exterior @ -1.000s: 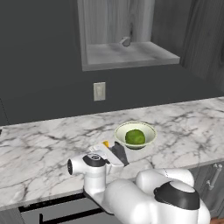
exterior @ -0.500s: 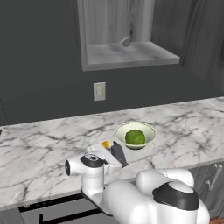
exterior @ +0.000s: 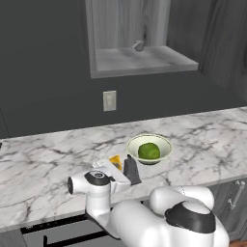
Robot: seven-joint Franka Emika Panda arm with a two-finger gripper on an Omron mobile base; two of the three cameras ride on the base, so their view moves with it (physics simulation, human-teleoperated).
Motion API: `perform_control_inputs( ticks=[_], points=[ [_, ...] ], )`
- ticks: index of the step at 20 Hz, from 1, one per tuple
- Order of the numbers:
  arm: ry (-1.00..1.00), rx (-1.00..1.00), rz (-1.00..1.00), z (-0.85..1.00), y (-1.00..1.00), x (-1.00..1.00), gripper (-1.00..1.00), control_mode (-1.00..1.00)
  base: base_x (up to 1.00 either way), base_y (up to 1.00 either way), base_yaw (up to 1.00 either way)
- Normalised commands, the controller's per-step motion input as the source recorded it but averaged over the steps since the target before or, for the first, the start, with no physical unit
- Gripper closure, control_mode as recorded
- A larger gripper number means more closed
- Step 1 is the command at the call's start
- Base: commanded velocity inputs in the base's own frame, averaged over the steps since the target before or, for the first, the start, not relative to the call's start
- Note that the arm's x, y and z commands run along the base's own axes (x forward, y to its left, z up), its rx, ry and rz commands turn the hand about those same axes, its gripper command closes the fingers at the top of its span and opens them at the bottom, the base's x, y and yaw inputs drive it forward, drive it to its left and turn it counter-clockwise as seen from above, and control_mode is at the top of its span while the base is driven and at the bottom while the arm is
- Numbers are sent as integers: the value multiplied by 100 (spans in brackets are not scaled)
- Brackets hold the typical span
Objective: Pick the cheese from the fridge and the cheese grater from the cabinet and place them next to the salad bowl.
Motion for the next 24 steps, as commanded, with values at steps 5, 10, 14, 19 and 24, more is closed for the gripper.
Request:
perform_control_inputs(
  ticks=[5,10,14,19,24],
  points=[
    [0,1,0,0,15,-5,-100,-100,0,0,0],
    [0,5,0,10,10,-11,-100,-100,0,0,0],
    [1,9,1,27,3,-14,-100,-100,0,0,0],
    [4,11,4,29,0,-12,-100,-100,0,0,0],
    [8,8,10,29,0,-22,-100,-100,0,0,0]
  ],
)
